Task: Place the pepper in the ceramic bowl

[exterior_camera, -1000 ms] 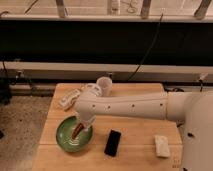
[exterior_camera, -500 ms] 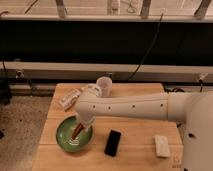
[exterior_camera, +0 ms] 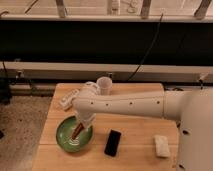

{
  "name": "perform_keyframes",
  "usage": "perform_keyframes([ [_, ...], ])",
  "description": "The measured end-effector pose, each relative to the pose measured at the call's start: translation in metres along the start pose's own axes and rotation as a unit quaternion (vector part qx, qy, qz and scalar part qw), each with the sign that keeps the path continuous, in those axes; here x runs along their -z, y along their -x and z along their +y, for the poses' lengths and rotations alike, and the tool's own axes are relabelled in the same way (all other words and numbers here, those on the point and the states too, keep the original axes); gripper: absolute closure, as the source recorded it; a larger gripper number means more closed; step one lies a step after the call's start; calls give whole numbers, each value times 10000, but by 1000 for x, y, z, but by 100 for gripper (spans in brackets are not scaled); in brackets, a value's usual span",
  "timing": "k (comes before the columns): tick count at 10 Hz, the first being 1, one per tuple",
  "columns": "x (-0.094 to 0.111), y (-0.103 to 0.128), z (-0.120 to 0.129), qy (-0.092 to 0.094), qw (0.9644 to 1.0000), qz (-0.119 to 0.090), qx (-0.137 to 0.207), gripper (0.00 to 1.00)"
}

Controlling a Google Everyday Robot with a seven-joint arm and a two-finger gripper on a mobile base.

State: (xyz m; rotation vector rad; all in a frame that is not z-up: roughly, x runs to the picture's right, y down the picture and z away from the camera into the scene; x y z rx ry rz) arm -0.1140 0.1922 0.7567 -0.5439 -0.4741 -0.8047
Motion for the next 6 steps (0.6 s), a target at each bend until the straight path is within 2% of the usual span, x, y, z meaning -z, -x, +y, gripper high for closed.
perform_keyframes([
  [3,-4,4,-2,62,9998,-121,123,22],
  [6,-7,12,-5,65,9993,-244,292,20],
])
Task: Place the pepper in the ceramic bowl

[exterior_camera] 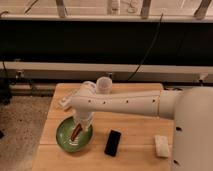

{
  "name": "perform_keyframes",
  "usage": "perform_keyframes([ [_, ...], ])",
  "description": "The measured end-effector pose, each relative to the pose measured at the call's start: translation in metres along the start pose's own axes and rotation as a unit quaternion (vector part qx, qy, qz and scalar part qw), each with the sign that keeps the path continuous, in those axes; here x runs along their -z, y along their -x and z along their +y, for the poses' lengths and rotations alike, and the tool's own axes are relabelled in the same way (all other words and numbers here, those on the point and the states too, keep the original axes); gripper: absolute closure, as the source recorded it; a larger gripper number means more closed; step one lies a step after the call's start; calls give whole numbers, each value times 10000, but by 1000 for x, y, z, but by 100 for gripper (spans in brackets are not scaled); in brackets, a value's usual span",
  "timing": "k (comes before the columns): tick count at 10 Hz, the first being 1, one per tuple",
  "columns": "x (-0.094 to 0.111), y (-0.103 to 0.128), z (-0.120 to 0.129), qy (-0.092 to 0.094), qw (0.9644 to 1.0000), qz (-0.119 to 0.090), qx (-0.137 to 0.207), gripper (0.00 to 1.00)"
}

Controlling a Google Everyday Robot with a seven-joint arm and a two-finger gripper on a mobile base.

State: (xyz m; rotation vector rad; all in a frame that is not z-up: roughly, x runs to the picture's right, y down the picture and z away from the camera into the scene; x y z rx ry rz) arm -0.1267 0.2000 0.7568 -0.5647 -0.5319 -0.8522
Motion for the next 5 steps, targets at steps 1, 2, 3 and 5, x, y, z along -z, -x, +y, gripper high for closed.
perform_keyframes([
  [1,0,0,0,-24,10000,-28,9,20],
  [2,1,1,-1,-50,10000,-50,7,20],
  [3,2,-1,0,-79,9999,-60,-26,20],
  [5,2,-1,0,-87,10000,-25,4,27],
])
